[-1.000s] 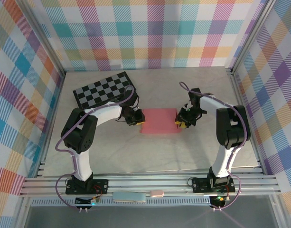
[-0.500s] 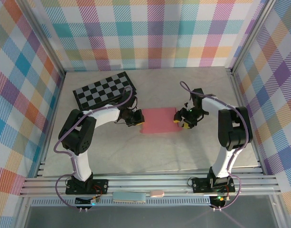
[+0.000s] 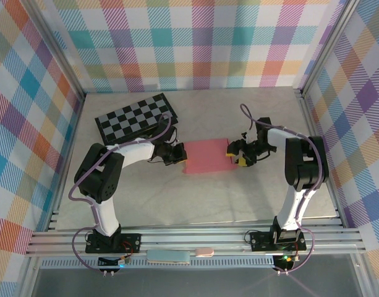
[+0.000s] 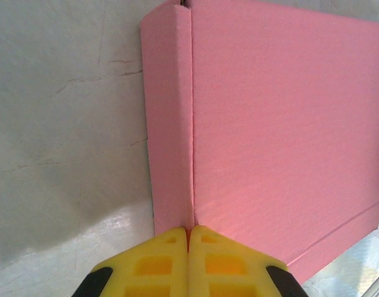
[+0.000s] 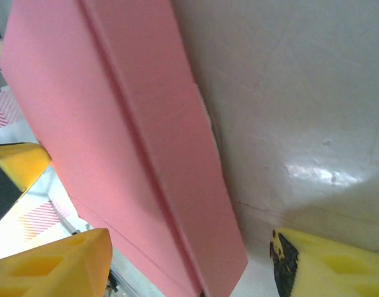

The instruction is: Fold the paper box

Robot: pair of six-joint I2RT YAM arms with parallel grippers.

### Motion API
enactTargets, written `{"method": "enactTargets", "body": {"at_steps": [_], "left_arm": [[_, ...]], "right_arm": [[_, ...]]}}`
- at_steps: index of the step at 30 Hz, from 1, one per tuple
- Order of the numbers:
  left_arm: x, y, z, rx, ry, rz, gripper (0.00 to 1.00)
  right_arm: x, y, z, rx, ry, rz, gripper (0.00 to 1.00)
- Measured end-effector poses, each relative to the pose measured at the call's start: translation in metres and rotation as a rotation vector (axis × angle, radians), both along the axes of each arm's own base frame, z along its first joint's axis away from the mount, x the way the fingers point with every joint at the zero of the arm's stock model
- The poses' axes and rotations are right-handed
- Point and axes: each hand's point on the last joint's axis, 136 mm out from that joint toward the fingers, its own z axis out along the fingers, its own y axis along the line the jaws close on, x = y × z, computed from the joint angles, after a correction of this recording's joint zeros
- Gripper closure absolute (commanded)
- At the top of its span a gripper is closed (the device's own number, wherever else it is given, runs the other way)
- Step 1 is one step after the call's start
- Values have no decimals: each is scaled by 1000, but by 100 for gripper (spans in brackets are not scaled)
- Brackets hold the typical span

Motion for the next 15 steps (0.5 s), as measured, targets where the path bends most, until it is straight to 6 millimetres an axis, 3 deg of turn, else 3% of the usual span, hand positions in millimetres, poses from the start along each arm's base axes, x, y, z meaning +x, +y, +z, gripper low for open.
{"method": "enactTargets", "body": {"at_steps": [10,15], "left_arm": [[0,5,-1,-49,20,-1,98],[1,5,-1,-55,24,-1,98]], "right_arm": [[9,13,8,182,16,-18,32],[9,38,10,261,18,20,38]]}}
